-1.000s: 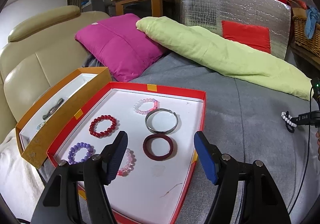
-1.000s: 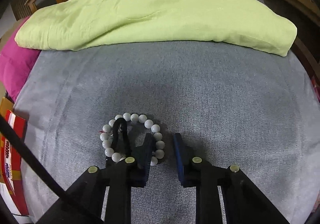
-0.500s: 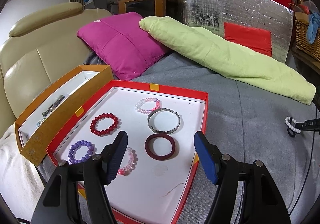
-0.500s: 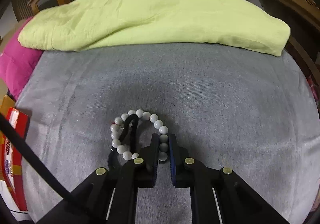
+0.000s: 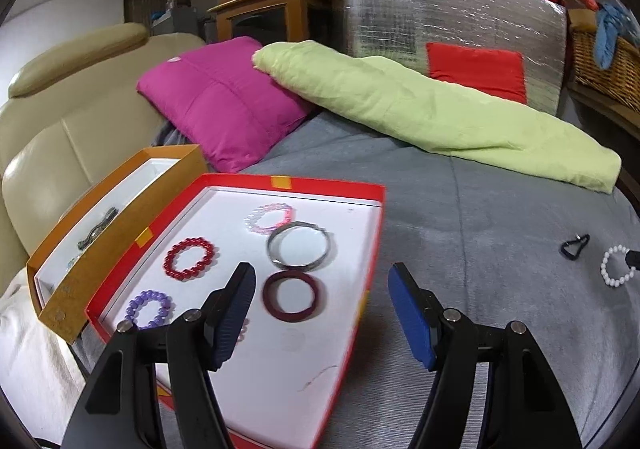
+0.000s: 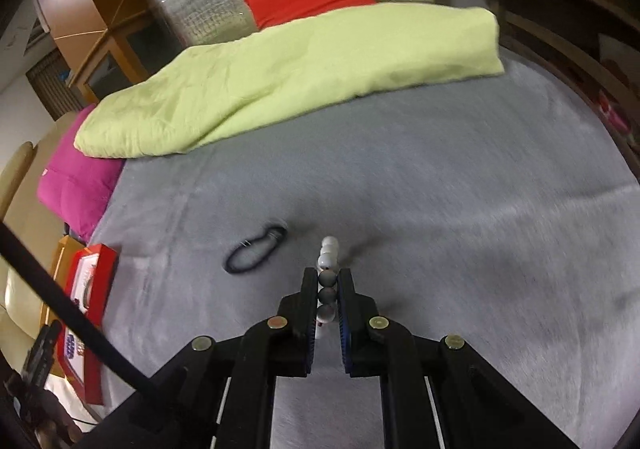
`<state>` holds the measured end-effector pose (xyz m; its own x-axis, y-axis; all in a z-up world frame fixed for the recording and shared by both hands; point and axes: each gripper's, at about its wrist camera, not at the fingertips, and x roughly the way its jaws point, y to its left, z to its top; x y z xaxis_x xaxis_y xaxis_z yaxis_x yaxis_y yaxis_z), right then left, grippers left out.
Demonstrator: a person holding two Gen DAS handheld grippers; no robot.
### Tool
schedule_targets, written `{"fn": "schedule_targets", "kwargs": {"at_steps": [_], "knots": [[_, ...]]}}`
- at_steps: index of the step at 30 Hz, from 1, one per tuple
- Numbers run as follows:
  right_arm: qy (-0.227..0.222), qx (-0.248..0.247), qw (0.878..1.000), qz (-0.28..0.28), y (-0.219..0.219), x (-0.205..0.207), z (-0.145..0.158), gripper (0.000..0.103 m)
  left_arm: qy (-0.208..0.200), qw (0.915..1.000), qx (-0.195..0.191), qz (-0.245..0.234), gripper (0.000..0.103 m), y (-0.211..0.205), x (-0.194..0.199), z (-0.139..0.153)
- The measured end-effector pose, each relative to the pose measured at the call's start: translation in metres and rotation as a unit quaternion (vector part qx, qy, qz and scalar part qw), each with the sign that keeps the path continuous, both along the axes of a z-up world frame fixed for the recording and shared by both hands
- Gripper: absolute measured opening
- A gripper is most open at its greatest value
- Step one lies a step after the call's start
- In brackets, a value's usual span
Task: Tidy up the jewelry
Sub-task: 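Grasp the black hair tie with the left tool while the right tool holds the white bracelet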
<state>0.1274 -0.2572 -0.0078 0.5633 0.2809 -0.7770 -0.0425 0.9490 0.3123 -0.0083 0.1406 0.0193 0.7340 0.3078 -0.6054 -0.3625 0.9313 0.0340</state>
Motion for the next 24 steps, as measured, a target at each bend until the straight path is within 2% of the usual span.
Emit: {"fn": "schedule_targets", "kwargs": {"at_steps": [5, 9, 12, 16, 18, 24], "knots": [[0.015, 0.017, 1.0, -0.015, -0.014, -0.004, -0.028, 0.01, 0.024, 0.9978, 0.013, -0.06, 0.07, -0.031, 0.013, -0.003], [0.016, 0.028, 0.999, -0.014, -0.017, -0.003, -0.032, 0.01, 0.05, 0.9901, 0.023, -0.129, 0.07, -0.07, 0.03, -0.002], [0.014, 0.021, 1.0, -0.012, -0.017, -0.002, -0.033, 0.01, 0.071, 0.9792, 0.006, -0.19, 0.07, -0.108, 0.052, 0.002], [0.023, 0.03, 0.999, -0.01, -0.021, -0.001, -0.038, 0.012, 0.093, 0.9642, -0.011, -0.248, 0.07, -0.155, 0.083, 0.004], [0.021, 0.029, 0.999, -0.009, -0.021, -0.002, -0.037, 0.014, 0.104, 0.9595, -0.017, -0.261, 0.07, -0.174, 0.1, 0.003], [0.023, 0.038, 0.999, -0.004, -0.016, 0.0, -0.037, 0.027, 0.139, 0.9556, -0.023, -0.259, 0.07, -0.209, 0.152, -0.013]]}}
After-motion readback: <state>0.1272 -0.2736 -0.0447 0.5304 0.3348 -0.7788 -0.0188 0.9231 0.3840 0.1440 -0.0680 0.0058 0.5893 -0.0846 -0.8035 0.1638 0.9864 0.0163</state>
